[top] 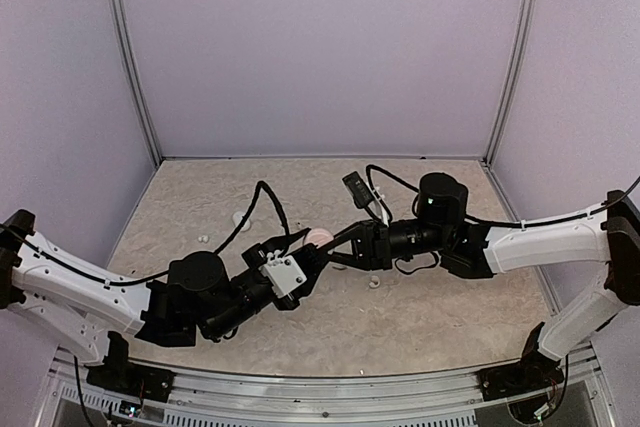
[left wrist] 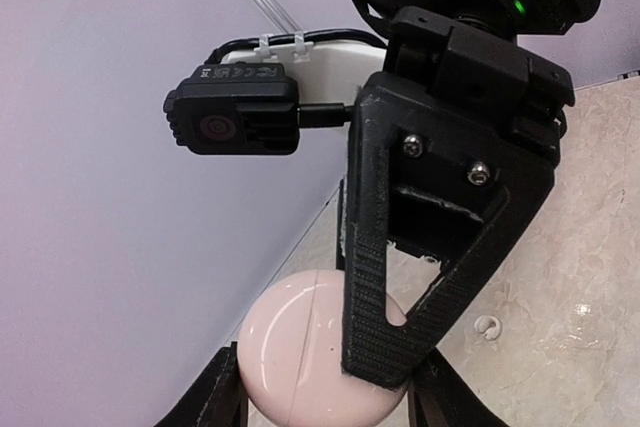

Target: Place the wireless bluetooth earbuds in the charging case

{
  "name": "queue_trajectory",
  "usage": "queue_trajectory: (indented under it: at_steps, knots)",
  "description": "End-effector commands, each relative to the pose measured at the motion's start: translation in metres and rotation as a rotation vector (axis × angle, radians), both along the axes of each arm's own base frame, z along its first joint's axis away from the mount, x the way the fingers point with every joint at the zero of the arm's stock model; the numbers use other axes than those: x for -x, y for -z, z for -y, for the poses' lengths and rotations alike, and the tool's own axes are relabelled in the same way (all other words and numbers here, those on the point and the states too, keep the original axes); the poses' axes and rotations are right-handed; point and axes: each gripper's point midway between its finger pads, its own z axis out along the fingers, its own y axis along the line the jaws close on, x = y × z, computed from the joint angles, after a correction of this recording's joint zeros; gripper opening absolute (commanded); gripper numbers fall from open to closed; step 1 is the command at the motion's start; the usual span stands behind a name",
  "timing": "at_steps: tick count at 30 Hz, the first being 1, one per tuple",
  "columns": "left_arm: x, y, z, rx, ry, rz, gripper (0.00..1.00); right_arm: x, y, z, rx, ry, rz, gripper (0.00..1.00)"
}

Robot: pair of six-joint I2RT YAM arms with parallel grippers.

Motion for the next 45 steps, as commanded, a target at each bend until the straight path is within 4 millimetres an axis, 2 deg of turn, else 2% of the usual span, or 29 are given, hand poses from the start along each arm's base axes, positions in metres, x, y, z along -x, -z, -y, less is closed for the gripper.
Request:
queue_trajectory:
  at_steps: [1,3,5,11,15,20,30,38,45]
  knots:
    - [0.001,-0.017,0.004,0.058,0.002,0.006,0.40,-0.004,-0.004,0.006,-0.018,0.023,0.014,0.19]
    - [0.002,-0.016,0.001,0.060,0.006,-0.001,0.51,-0.007,-0.005,0.011,-0.019,0.037,0.023,0.17]
    - [0.005,-0.012,0.000,0.053,0.024,-0.016,0.57,-0.010,-0.006,0.016,-0.012,0.048,0.040,0.15]
    - [0.017,-0.018,-0.003,0.119,0.176,-0.142,0.66,-0.020,-0.003,0.029,0.051,0.092,0.137,0.12]
    - [0.012,-0.034,-0.008,0.230,0.273,-0.282,0.66,-0.020,0.005,0.036,0.118,0.095,0.238,0.10]
    - [-0.004,-0.052,-0.009,0.321,0.312,-0.393,0.66,-0.019,0.007,0.044,0.165,0.108,0.332,0.09]
    - [-0.007,-0.038,0.015,0.270,0.348,-0.438,0.62,-0.009,0.004,0.047,0.160,0.076,0.368,0.06]
    - [-0.011,-0.026,0.025,0.204,0.324,-0.428,0.62,-0.002,0.000,0.040,0.149,0.045,0.376,0.05]
    - [-0.024,-0.018,0.026,0.163,0.249,-0.407,0.61,0.005,0.000,0.035,0.144,0.015,0.386,0.04]
